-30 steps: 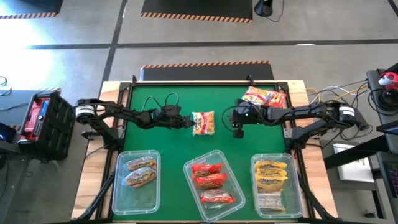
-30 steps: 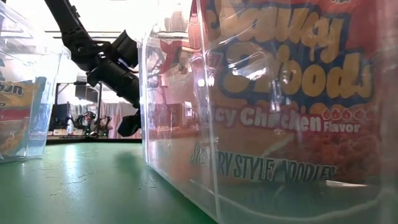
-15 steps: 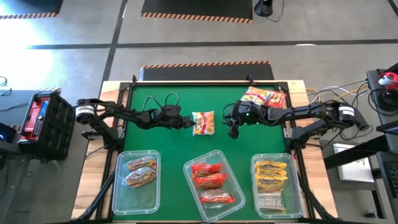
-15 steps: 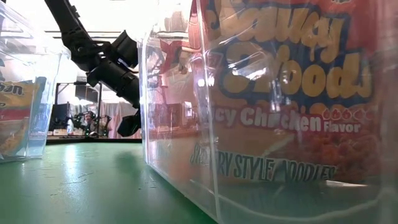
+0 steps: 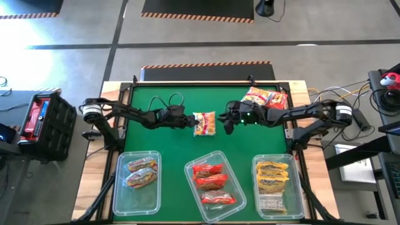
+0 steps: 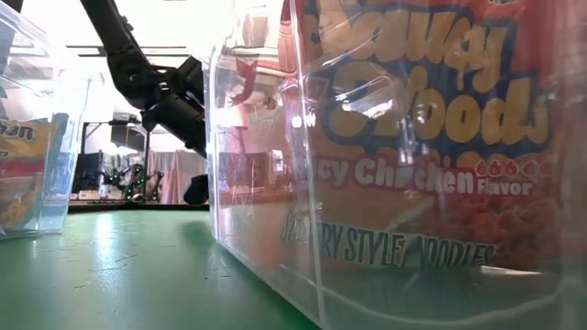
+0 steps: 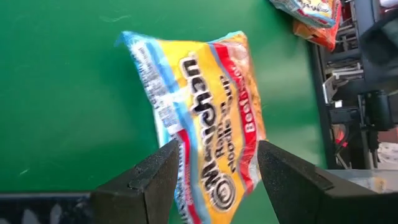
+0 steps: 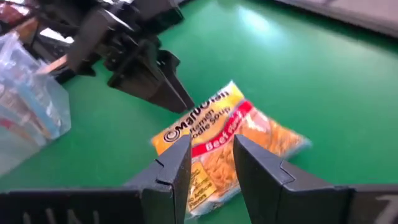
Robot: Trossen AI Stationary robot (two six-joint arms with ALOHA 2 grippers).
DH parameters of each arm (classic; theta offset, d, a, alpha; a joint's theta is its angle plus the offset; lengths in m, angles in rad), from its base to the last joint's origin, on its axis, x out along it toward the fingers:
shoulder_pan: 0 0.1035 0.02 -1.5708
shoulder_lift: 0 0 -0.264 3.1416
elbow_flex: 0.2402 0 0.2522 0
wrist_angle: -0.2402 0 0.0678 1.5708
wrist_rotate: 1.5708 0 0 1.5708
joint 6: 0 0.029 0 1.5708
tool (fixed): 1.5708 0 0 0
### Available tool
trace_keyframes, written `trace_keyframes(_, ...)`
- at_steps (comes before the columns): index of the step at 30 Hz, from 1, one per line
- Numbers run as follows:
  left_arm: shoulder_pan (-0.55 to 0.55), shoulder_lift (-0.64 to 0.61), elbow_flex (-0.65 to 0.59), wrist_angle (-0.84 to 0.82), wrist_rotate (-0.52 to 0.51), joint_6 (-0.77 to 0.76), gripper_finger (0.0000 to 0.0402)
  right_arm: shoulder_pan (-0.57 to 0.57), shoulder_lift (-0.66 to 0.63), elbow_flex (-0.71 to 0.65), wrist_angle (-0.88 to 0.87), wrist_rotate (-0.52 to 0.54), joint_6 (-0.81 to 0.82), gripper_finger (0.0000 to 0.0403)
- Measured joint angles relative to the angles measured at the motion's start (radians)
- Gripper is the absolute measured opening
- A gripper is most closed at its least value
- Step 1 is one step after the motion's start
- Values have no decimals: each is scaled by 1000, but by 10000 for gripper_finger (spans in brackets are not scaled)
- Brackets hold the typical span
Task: Sort Maruchan noodles
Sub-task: Put the blue noodle pack into the left transparent bin
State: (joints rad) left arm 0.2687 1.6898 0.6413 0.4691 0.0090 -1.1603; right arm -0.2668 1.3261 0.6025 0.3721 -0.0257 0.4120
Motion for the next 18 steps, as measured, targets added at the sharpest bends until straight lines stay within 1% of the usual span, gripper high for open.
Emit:
trace_keyframes(5,14,1,1,-2,1,2,201,-4,89,0,8,0,204,109)
trace_keyframes(7,18,1,-2,-3,1,0,201,-7,129,0,7,0,229,109)
trace_keyframes(10,19,1,-6,-8,0,0,201,-8,182,11,12,0,212,109)
trace_keyframes(15,19,0,-8,-7,8,0,201,-7,252,68,24,-8,73,109)
trace_keyframes(18,19,0,-9,-8,9,0,201,-9,301,102,21,-33,50,104)
